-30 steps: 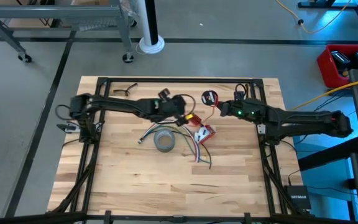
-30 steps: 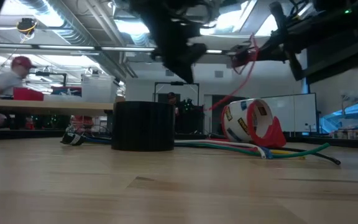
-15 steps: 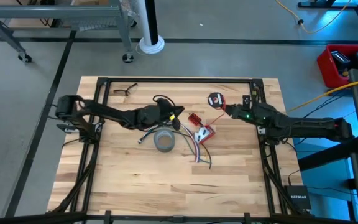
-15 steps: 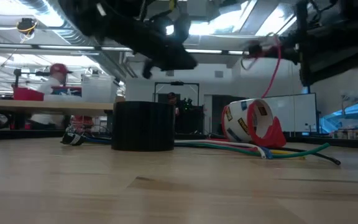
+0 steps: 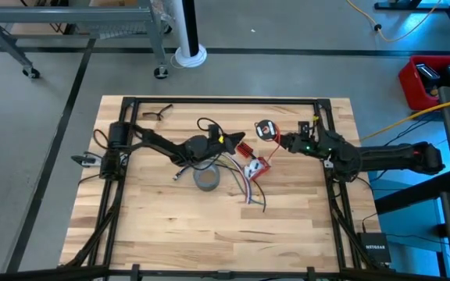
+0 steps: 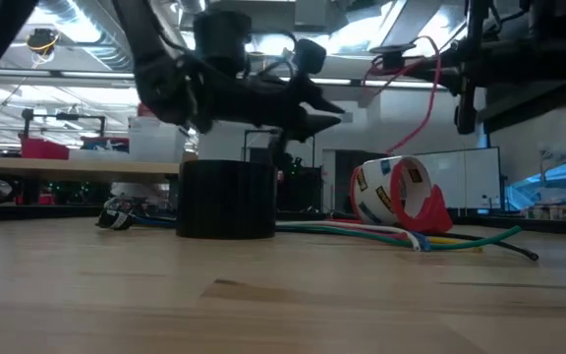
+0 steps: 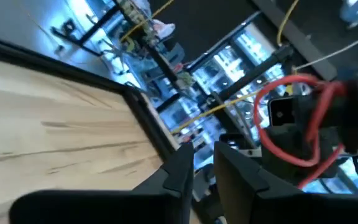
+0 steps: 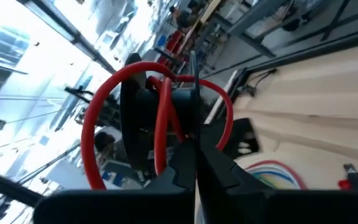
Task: Coil cords
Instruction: Coil the red wire on the black spool
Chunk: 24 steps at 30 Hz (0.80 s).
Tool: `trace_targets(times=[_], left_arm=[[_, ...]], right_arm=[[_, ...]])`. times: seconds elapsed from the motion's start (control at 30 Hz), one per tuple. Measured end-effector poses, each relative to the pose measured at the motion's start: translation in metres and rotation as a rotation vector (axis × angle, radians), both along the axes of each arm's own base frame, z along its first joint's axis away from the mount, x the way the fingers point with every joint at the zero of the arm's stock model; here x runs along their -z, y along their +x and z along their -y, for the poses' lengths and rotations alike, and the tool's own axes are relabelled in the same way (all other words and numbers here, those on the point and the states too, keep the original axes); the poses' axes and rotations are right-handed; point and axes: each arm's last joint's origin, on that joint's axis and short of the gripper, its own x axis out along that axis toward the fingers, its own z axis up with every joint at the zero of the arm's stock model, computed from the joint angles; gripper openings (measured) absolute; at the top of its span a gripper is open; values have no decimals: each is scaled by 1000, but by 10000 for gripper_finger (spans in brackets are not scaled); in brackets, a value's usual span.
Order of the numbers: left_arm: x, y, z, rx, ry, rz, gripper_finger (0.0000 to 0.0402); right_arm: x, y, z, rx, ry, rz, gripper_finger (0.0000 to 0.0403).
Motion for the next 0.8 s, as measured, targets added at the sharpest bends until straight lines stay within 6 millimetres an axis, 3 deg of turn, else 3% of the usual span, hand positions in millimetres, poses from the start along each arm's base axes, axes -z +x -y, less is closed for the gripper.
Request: trace_targets(times=[0.13, 0.43, 0.8], left_arm=[[-4, 15, -6, 38, 3, 66, 56], [-27, 28, -15, 82, 133, 78, 56], [-24, 30, -14, 97, 141, 24, 56]], right_arm=[[0, 4, 0, -33, -10, 20, 3], [0, 6, 0, -38, -13, 29, 3], [0, 6, 0, -37, -13, 28, 3]])
